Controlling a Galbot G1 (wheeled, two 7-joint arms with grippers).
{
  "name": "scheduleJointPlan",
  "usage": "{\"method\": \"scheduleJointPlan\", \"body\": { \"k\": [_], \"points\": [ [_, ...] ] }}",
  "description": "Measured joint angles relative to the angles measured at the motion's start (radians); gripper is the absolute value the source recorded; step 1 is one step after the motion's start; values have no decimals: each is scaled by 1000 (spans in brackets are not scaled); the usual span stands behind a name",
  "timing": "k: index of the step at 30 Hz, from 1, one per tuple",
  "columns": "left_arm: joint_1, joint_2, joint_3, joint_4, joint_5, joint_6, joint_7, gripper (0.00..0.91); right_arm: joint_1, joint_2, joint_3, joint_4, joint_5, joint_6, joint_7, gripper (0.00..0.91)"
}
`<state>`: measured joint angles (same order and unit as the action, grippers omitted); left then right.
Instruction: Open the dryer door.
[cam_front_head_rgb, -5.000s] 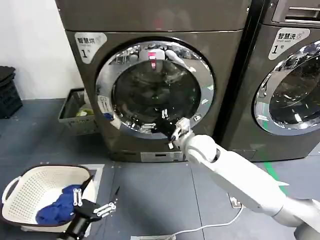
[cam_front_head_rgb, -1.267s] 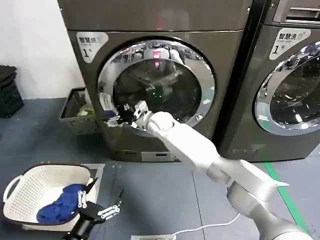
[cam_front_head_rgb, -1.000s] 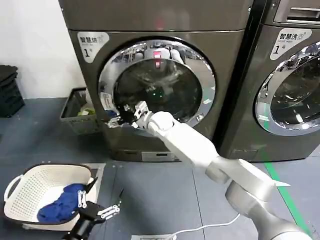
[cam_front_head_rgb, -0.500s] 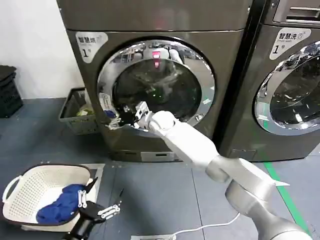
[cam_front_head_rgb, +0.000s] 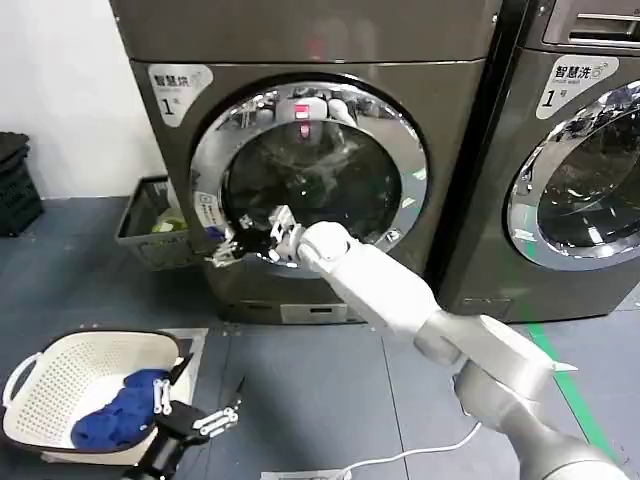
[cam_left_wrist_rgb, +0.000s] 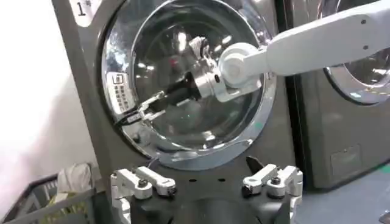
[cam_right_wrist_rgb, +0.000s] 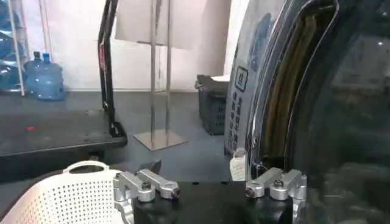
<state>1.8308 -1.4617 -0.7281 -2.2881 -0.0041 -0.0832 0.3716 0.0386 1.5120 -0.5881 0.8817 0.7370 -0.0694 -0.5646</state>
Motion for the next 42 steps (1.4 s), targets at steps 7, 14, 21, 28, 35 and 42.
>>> {"method": "scheduleJointPlan", "body": {
  "k": [7,14,21,28,35,42],
  "points": [
    [-1,1,-3,-3,-2,1,0,907,0,-22,-16,39,12,2,-9,907],
    [-14,8,-29,4,-27,6,0,907,1,-67,-42,128,53,-8,-4,907],
    [-44,23,-80,19,-116,34,4,907,-2,-123,-68,230,83,-19,-12,907],
    [-96,66,-173,50,-232,77,11,907,-6,-184,-86,327,116,-29,-24,907],
    [-161,117,-254,85,-294,107,17,907,-8,-233,-101,409,140,-35,-37,907],
    [-225,189,-301,139,-354,129,16,907,-6,-305,-122,506,166,-35,-76,907]
  ]
}}
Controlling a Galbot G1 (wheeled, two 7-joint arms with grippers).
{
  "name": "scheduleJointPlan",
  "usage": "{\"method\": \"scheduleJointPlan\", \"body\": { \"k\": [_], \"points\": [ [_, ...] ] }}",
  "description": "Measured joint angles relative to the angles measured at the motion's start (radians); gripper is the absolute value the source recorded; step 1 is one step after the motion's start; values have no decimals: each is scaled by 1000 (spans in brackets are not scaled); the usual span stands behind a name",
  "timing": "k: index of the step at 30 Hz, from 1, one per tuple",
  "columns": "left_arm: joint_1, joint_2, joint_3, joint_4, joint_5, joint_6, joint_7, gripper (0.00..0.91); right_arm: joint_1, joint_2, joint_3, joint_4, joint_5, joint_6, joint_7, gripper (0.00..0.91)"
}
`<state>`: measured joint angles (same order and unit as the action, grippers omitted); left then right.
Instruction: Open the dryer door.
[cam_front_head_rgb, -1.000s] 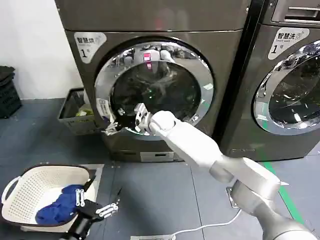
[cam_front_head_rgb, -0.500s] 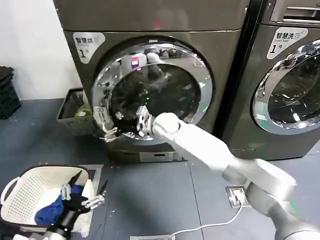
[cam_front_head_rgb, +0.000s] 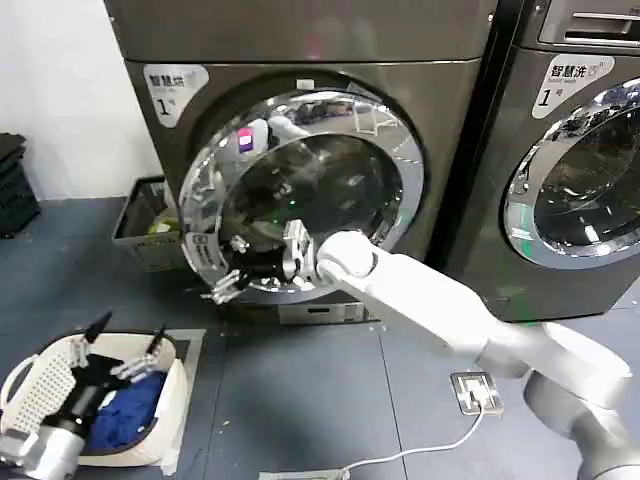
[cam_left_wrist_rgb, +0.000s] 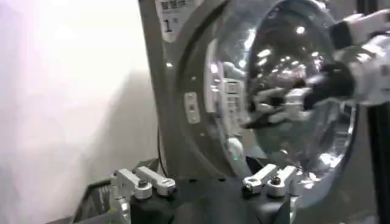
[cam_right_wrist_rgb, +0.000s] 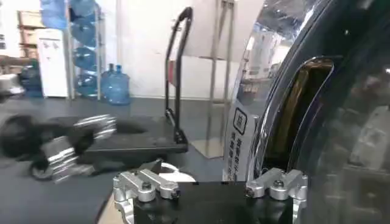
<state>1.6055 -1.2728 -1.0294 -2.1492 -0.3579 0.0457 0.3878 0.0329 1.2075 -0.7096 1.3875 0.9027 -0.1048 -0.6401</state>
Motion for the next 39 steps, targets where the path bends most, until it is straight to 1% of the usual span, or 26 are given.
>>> {"method": "scheduleJointPlan", "body": {
  "k": [5,11,21,29,36,39],
  "points": [
    [-35,69,0,45,-31,4,-1,907,2,-53,-4,59,16,1,-41,907],
    [-79,154,20,103,-79,28,-6,907,3,-120,-4,122,17,19,-99,907],
    [-150,291,93,201,-82,8,1,907,-1,-220,1,195,3,46,-157,907],
    [-241,394,198,280,-116,-18,20,907,-10,-301,13,246,3,60,-199,907],
    [-363,453,328,344,-131,-31,35,907,-39,-408,45,312,7,74,-211,907],
    [-420,466,385,366,-133,-31,37,907,-62,-468,72,346,11,77,-210,907]
  ]
}}
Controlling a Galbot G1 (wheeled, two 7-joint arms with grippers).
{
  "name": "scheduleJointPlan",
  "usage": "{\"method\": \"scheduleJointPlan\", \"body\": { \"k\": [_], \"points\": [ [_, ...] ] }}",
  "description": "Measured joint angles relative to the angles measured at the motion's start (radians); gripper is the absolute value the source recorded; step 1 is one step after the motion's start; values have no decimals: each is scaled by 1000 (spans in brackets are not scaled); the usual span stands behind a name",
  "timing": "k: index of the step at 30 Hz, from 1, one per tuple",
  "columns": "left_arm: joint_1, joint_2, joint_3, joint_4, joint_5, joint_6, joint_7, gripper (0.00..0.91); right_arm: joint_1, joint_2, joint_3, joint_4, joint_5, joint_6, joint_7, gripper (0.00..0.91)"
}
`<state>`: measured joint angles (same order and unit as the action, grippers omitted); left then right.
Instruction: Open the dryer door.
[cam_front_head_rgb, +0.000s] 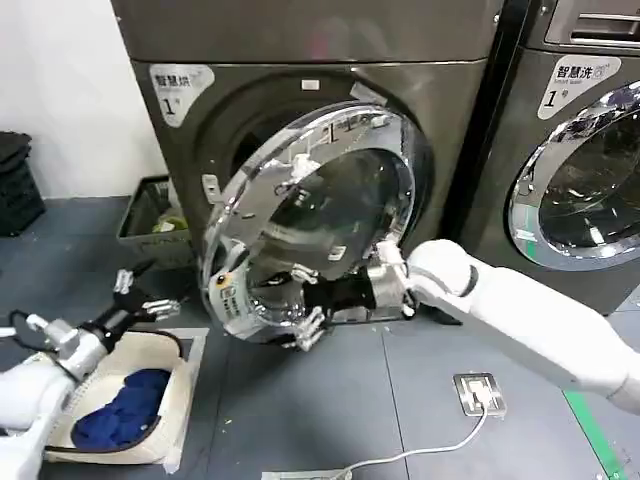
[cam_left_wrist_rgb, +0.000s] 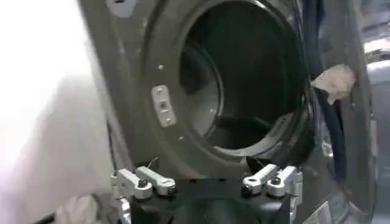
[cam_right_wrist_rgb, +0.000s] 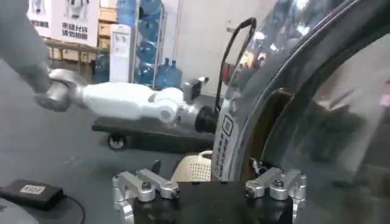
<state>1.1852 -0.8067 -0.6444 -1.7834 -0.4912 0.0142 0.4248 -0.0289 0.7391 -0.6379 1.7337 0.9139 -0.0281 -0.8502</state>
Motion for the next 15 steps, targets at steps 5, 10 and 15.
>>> {"method": "scheduleJointPlan", "body": {
  "k": [5,10,15],
  "points": [
    [-81,22,84,29,-30,-8,15,907,-67,-109,72,61,14,1,8,907],
    [-144,30,159,33,-52,-12,29,907,-219,-226,218,138,15,8,8,907],
    [-182,38,216,26,-58,-17,41,907,-420,-333,431,206,22,21,24,907]
  ]
}}
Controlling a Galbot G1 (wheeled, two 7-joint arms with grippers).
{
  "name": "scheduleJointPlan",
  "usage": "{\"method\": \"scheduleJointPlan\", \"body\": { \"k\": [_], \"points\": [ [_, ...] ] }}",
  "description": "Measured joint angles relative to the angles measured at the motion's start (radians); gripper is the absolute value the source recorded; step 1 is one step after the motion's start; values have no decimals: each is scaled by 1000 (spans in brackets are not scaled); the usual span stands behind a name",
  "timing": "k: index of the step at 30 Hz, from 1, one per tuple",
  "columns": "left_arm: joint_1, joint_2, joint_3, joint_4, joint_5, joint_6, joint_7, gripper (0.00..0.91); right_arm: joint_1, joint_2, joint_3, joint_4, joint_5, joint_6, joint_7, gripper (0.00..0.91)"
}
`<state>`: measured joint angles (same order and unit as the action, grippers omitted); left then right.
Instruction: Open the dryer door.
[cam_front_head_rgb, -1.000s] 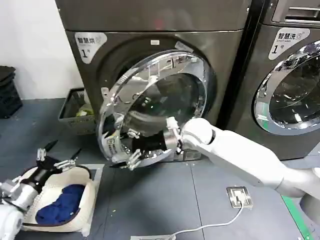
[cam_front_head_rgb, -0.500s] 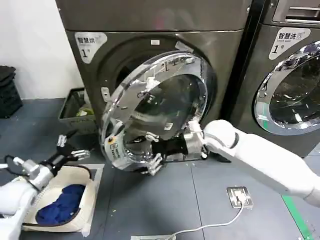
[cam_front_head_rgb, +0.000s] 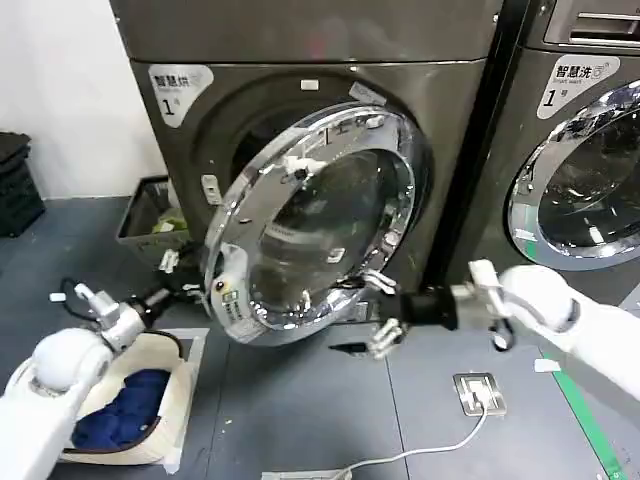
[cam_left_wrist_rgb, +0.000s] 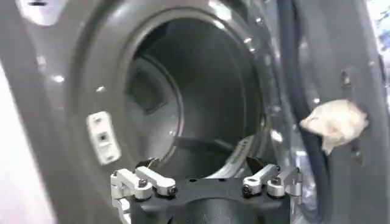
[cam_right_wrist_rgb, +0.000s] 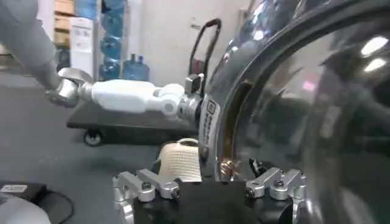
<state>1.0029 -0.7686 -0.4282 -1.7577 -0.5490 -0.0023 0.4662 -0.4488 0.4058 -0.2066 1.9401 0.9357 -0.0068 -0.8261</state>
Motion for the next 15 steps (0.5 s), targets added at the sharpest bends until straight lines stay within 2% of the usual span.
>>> {"method": "scheduleJointPlan", "body": {
  "k": [7,15],
  "points": [
    [-24,5,48,-10,-2,-7,9,907,-346,-71,376,47,24,11,14,907],
    [-64,-7,104,-14,-4,-10,11,907,-864,-15,902,87,13,27,27,907]
  ]
}}
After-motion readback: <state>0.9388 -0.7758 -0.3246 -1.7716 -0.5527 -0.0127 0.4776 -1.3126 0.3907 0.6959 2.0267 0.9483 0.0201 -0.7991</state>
